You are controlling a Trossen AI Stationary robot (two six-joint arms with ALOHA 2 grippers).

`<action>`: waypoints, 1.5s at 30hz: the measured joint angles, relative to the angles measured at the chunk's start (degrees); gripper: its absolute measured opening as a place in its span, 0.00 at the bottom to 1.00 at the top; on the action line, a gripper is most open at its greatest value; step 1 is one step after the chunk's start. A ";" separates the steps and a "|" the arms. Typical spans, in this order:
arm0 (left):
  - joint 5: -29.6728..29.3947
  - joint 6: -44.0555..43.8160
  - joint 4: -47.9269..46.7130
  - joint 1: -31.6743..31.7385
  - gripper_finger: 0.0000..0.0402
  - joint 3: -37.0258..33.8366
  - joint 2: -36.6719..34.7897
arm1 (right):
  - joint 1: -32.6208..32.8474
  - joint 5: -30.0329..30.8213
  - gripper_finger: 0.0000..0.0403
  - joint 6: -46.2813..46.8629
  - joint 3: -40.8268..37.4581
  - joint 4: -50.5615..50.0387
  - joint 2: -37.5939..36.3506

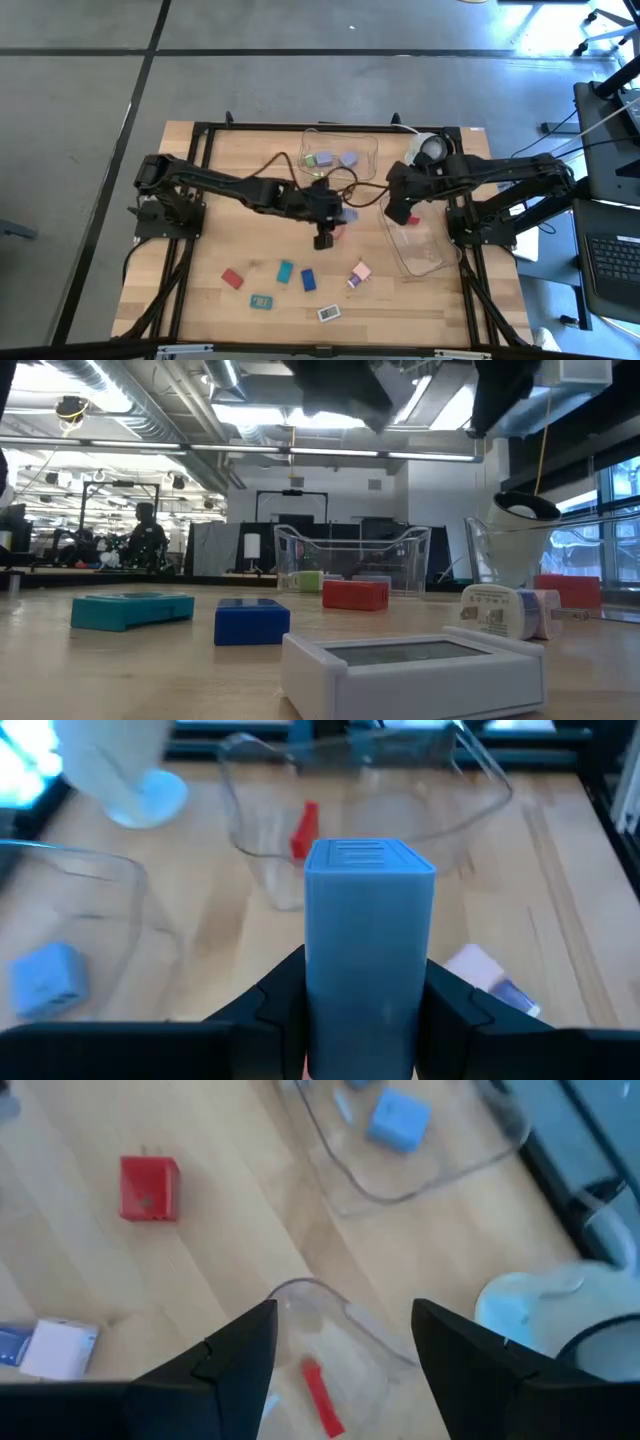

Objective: Pick & Place Office items
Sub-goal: Put the large purple charger adapter into the top transparent bin

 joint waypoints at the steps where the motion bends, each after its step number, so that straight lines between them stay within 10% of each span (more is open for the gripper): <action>1: -0.84 0.00 0.15 0.07 0.30 -0.05 -0.96 | 0.13 0.60 0.58 -0.92 0.90 -0.15 -0.16; 15: -7.15 2.43 16.37 0.05 0.30 -0.05 -6.85 | 5.45 17.10 0.58 -6.27 3.29 7.85 -3.77; 45: -5.71 6.48 25.19 -3.25 0.31 -0.05 -6.79 | 12.65 0.94 0.58 -27.59 3.29 40.09 -4.03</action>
